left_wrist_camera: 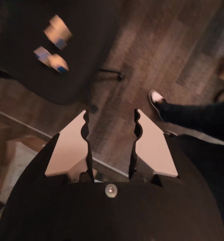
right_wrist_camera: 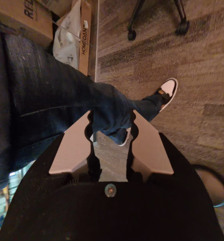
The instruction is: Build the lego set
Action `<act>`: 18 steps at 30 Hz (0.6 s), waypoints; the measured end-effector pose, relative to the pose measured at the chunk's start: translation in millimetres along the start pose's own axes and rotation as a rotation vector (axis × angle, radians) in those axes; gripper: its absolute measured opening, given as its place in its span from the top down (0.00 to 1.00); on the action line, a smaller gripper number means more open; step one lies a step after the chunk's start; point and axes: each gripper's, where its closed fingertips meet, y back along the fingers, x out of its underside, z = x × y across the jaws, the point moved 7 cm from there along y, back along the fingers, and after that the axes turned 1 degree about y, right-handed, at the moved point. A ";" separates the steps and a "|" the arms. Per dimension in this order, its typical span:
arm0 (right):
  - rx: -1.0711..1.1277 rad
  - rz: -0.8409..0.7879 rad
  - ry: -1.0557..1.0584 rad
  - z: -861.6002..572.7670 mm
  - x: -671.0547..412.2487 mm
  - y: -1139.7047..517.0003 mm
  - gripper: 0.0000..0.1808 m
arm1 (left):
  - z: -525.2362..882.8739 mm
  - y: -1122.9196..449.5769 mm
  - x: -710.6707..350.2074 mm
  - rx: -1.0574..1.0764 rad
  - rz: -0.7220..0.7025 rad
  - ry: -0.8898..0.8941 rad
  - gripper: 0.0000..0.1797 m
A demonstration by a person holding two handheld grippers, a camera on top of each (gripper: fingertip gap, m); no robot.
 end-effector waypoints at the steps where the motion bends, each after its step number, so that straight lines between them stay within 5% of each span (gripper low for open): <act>1: 0.007 0.004 0.031 -6.5 -22.1 1.9 0.69 | 31.9 11.7 -28.4 -0.049 -0.046 -0.009 0.61; 9: 0.098 -0.074 0.023 -25.7 -111.2 6.4 0.69 | 275.5 99.3 -213.3 -0.372 -0.296 -0.103 0.57; 14: 0.177 -0.096 -0.169 3.8 -85.3 -20.4 0.69 | 415.9 109.8 -288.6 -0.391 -0.425 -0.044 0.53; 18: 0.247 -0.112 -0.327 59.8 -65.6 -62.6 0.69 | 522.8 78.3 -325.2 -0.349 -0.393 -0.057 0.48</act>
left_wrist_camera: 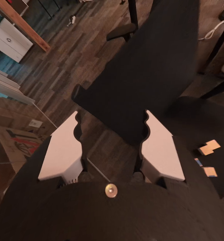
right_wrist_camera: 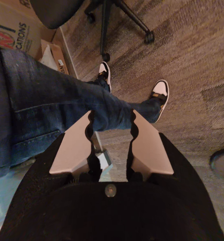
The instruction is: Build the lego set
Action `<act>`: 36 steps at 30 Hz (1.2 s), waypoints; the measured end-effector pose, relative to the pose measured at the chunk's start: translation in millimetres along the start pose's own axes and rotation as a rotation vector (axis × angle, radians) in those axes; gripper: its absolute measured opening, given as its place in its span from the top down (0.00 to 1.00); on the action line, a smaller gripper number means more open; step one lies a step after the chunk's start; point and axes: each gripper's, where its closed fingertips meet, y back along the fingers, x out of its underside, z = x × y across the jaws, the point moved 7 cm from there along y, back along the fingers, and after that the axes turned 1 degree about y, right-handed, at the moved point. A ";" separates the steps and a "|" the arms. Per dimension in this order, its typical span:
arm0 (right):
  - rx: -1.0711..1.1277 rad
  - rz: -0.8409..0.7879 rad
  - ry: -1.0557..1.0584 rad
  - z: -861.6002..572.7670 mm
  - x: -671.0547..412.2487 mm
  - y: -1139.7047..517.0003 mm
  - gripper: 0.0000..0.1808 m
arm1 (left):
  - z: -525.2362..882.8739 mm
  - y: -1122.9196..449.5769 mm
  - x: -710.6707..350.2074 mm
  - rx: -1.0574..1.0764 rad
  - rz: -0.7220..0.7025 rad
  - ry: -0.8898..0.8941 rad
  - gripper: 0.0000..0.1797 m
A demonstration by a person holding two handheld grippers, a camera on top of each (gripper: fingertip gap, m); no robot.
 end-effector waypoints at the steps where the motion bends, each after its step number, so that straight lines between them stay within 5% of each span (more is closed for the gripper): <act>1: 0.013 -0.004 -0.035 20.6 8.6 -7.0 0.69 | 18.6 -19.1 2.4 0.024 0.022 0.003 0.47; 7: 0.037 -0.034 -0.130 147.6 25.9 -54.5 0.70 | 81.6 -118.8 16.8 0.249 0.076 0.080 0.49; 13: 0.057 -0.064 -0.147 217.8 14.1 -79.9 0.71 | 61.1 -161.3 12.1 0.747 -0.083 0.267 0.78; 36: -0.088 -0.086 -0.074 191.4 -29.8 -130.2 0.74 | 12.8 -93.6 27.8 0.542 -0.134 0.329 0.81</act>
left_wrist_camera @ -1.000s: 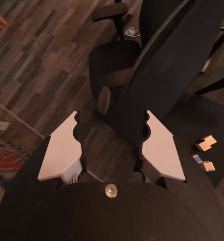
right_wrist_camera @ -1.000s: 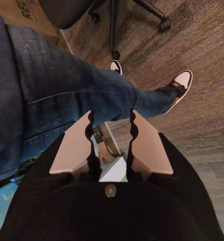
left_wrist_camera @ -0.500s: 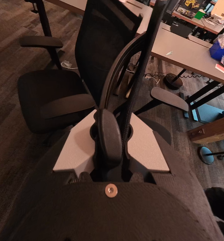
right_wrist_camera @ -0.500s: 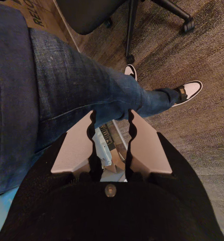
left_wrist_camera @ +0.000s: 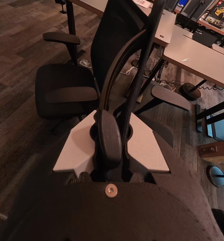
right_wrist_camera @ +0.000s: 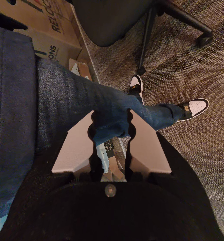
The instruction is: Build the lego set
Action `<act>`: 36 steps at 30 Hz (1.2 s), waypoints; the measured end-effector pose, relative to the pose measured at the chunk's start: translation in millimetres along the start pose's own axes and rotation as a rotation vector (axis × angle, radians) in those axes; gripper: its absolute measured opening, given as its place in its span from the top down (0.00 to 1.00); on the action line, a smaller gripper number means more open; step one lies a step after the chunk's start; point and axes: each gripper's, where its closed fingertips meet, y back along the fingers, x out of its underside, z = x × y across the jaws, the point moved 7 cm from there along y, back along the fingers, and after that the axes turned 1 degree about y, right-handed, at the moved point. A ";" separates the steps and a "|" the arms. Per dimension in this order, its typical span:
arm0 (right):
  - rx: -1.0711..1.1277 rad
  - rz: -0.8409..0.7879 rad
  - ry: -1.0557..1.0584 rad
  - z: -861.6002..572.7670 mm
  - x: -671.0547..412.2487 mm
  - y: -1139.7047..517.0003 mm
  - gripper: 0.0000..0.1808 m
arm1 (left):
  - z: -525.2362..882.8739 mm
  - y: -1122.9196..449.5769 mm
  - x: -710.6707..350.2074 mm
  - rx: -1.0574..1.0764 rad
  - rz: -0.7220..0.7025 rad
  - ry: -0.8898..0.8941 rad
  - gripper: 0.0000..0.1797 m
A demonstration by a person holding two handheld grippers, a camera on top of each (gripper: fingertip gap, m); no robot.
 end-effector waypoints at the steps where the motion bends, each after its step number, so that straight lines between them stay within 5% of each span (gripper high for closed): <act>1: -0.002 0.002 0.005 -4.7 -1.6 0.5 0.74 | -7.1 -0.4 2.6 -0.008 -0.001 0.008 0.80; 13: -0.021 -0.108 0.029 -48.5 -6.2 31.0 0.74 | -158.0 -19.7 38.7 -0.088 -0.104 0.092 0.78; 36: 0.058 -0.256 -0.122 -158.5 91.5 150.9 0.75 | -454.6 -197.3 19.6 0.012 0.000 -0.037 0.64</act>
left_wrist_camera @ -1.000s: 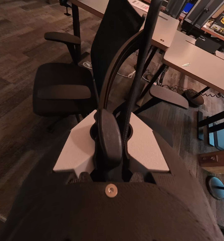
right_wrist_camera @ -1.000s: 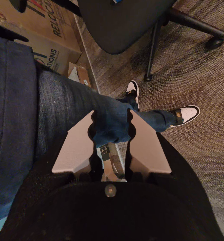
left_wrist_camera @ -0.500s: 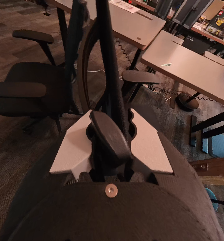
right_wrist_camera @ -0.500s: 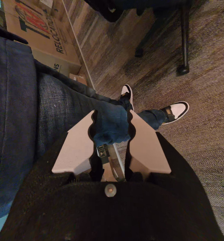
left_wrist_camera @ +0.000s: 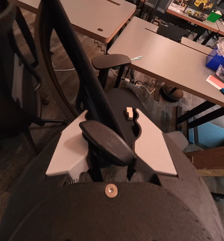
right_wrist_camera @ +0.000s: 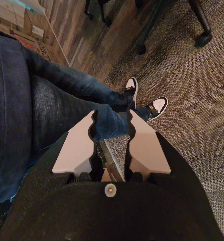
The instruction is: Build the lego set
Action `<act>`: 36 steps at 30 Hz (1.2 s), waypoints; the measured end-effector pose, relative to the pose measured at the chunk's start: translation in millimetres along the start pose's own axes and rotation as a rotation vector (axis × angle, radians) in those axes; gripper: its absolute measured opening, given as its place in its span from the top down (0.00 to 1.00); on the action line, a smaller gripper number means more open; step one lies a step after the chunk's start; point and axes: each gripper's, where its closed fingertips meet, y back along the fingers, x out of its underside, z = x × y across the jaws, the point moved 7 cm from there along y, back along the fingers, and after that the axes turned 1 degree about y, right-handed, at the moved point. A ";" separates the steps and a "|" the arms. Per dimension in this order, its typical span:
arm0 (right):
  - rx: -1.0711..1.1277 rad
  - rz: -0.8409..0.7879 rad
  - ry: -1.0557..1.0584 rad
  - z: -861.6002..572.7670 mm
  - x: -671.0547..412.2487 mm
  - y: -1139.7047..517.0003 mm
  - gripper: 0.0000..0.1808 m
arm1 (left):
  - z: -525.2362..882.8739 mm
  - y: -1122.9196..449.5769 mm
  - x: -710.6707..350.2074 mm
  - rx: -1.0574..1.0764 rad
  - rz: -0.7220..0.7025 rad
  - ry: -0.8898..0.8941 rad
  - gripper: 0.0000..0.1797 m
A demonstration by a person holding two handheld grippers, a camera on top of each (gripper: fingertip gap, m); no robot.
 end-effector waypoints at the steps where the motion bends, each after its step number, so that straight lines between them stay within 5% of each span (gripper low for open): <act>1: -0.002 -0.002 0.001 0.5 -1.5 -1.2 0.75 | -9.4 -5.8 -1.0 0.009 0.004 -0.002 0.63; 15: 0.018 -0.041 0.087 -6.8 -120.0 -31.0 0.74 | -117.9 -55.8 -4.6 0.174 0.033 -0.099 0.61; 24: 0.124 -0.159 0.218 -15.5 -259.8 -27.9 0.70 | -99.3 -45.2 -12.3 0.544 0.158 -0.060 0.52; 29: 0.170 -0.206 0.388 -20.7 -359.0 -21.1 0.67 | -68.4 -13.3 -35.0 0.646 0.207 -0.126 0.57; 36: 0.200 -0.213 0.672 -54.7 -523.0 -40.6 0.64 | -55.4 -5.6 -162.1 0.397 -0.014 -0.360 0.56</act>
